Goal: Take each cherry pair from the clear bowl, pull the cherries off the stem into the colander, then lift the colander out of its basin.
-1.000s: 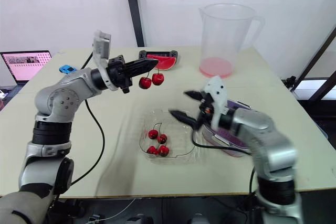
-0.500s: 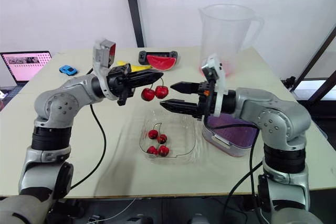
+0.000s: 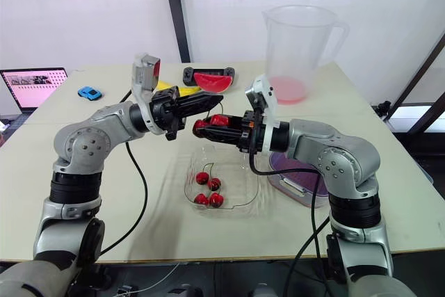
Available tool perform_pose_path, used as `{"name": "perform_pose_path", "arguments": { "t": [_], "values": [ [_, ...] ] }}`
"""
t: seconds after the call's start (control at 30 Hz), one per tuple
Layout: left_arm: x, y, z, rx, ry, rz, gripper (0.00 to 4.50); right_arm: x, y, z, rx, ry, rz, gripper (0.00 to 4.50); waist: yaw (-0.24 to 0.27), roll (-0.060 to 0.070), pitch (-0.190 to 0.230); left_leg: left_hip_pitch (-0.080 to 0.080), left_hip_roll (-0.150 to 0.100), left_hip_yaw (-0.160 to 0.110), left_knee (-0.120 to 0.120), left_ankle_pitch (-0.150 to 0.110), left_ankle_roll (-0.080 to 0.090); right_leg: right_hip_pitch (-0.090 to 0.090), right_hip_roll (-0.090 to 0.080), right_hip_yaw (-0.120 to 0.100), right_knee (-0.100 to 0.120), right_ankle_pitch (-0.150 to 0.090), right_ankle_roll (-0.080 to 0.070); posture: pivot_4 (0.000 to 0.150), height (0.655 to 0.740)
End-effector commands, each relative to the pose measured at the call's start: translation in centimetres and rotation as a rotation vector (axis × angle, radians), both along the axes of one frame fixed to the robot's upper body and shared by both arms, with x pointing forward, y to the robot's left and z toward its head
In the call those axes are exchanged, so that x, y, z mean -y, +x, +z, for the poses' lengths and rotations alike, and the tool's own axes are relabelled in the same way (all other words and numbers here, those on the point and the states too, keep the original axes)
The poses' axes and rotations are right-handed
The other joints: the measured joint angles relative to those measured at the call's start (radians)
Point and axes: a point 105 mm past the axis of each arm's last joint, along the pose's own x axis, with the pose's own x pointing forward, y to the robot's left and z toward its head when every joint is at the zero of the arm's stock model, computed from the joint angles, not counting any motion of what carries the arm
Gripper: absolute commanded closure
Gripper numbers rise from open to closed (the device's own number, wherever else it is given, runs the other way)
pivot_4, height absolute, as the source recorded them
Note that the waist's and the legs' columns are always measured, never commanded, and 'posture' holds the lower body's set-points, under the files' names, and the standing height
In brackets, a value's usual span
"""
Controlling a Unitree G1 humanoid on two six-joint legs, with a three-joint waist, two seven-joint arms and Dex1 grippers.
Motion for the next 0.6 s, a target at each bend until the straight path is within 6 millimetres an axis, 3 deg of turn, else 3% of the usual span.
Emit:
{"name": "perform_pose_path", "arguments": {
  "t": [0.03, 0.6],
  "values": [
    [-0.14, -0.75, 0.87, 0.051, -0.006, -0.016, 4.50, 0.80, -0.64, 1.10, 0.040, 0.027, 0.009, 2.69, 0.001, 0.000, 0.000, 0.000, 0.000, 0.000, 0.000, 0.000, 0.000, 0.000, 0.000, 0.000, 0.000, 0.000, 0.000, 0.150, 0.7400],
    [0.27, -0.86, 1.05, 0.060, -0.014, -0.031, 4.50, 1.07, -0.56, 0.86, 0.011, 0.008, 0.029, 2.69, 0.000, 0.000, 0.000, 0.000, 0.000, 0.000, 0.000, -0.001, 0.001, 0.000, 0.000, 0.000, 0.000, 0.000, 0.000, 0.150, 0.7400]
  ]
}}
